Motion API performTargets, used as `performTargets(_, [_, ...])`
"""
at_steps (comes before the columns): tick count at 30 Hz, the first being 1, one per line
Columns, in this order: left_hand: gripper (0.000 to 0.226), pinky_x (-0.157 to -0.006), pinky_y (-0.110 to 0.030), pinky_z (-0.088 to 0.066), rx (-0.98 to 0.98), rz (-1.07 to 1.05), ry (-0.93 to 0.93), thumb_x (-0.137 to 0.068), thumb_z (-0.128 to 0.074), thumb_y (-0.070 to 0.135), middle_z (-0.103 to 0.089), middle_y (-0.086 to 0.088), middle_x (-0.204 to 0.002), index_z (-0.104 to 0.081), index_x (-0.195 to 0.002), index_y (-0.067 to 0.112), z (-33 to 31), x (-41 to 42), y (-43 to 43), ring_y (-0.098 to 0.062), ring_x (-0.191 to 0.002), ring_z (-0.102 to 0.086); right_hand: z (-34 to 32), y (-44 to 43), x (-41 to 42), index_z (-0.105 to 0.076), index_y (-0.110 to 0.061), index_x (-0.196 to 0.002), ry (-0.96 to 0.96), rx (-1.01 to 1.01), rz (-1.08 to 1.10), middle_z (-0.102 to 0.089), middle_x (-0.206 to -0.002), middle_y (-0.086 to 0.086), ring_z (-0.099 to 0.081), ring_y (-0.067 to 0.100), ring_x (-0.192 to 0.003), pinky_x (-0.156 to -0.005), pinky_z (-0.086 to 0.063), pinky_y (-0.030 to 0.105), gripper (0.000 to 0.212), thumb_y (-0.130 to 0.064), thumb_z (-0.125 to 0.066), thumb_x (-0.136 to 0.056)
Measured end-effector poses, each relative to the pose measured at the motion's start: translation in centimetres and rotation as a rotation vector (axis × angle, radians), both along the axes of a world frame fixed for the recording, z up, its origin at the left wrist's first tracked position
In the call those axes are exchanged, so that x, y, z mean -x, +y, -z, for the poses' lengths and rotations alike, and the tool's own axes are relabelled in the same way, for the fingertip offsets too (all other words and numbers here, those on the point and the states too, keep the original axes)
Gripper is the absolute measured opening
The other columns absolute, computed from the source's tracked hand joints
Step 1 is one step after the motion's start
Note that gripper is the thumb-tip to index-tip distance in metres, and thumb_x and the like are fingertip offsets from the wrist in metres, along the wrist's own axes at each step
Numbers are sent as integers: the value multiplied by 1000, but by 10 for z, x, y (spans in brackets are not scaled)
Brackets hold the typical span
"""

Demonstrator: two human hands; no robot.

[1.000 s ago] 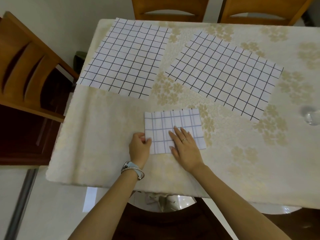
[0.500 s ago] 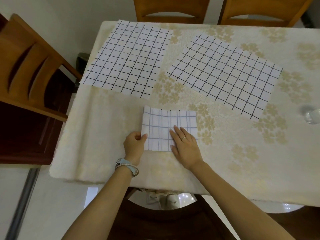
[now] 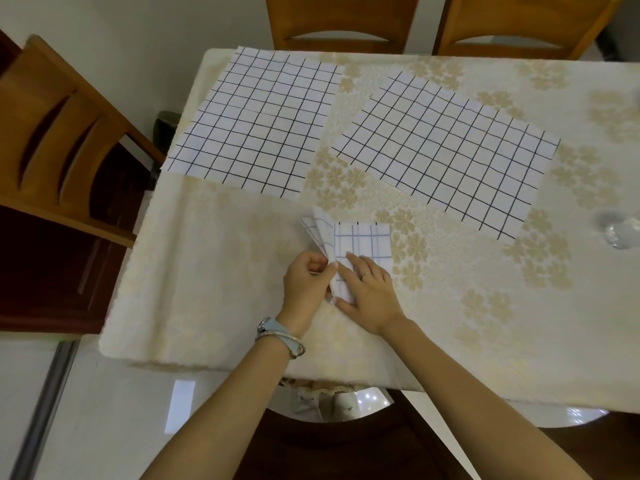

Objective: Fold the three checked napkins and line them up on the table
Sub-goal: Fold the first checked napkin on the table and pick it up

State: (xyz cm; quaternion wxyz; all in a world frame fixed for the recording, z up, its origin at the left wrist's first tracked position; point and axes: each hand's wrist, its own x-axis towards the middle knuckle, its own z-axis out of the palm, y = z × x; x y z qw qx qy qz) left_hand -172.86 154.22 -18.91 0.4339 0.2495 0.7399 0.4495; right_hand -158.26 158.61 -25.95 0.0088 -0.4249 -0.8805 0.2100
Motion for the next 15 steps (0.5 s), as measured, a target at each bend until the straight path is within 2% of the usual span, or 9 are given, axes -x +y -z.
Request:
performTargets(2, [12,-66,-28,-58,-15,24,7,-87,-68,11,-65,-2,-85,-62,-95,16,-2,-11,5,-22,-79,-66,-2,2,-6,-34,-23,-150,203,102,60,-32,-156,9,-28,28,-144,-116,-24,41,67,-48,-47,-90])
performTargets(4, [18,-54,-19,-54,-20,56,-19,-88,-65,7,-63,-1,-84,-59,-102,17,-7,-24,11,-17,-70,-63,-9,6,-16,-46,-17,-142,453,194,240,-47,-144,6,-42,24,-133,-111,-34,30,52,-34,-51,-93])
performTargets(6, [23,-57,-27,-59,-18,110,-14,-89,-65,7,-61,3,-80,-58,-104,21,-6,-37,17,-15,-66,-62,-20,9,-26,-55,-14,-131,640,324,510,-58,-126,3,-56,20,-114,-95,-45,17,34,-19,-53,-98])
performTargets(7, [24,-63,-33,-60,-20,144,28,-88,-66,8,-60,5,-78,-58,-105,22,-3,-42,20,-15,-66,-62,-26,12,-31,-59,-12,-125,712,407,627,-63,-117,3,-61,20,-104,-89,-51,18,27,-18,-51,-100])
performTargets(8, [24,-67,-34,-59,-21,179,79,-87,-67,8,-59,6,-75,-59,-106,21,1,-48,23,-14,-66,-60,-32,15,-34,-63,-10,-119,779,493,720,-68,-109,6,-66,22,-96,-85,-56,24,25,-20,-49,-101])
performTargets(9, [24,-67,-31,-57,-19,207,126,-86,-67,9,-57,8,-71,-60,-107,18,6,-53,26,-10,-65,-58,-38,18,-38,-66,-7,-114,832,574,782,-71,-102,10,-69,25,-89,-80,-60,30,27,-24,-48,-102])
performTargets(12, [25,-56,-9,-42,-6,280,209,-87,-67,11,-54,11,-68,-60,-111,15,18,-68,31,0,-62,-53,-48,26,-43,-70,-5,-103,818,726,838,-74,-86,13,-72,25,-75,-67,-61,29,33,-32,-52,-100])
performTargets(15, [32,-57,-10,-41,-20,396,250,-89,-64,9,-56,4,-75,-59,-120,13,27,-78,33,-10,-69,-55,-44,31,-44,-71,-6,-91,656,665,811,-73,-80,9,-71,22,-73,-66,-59,27,26,-32,-65,-91])
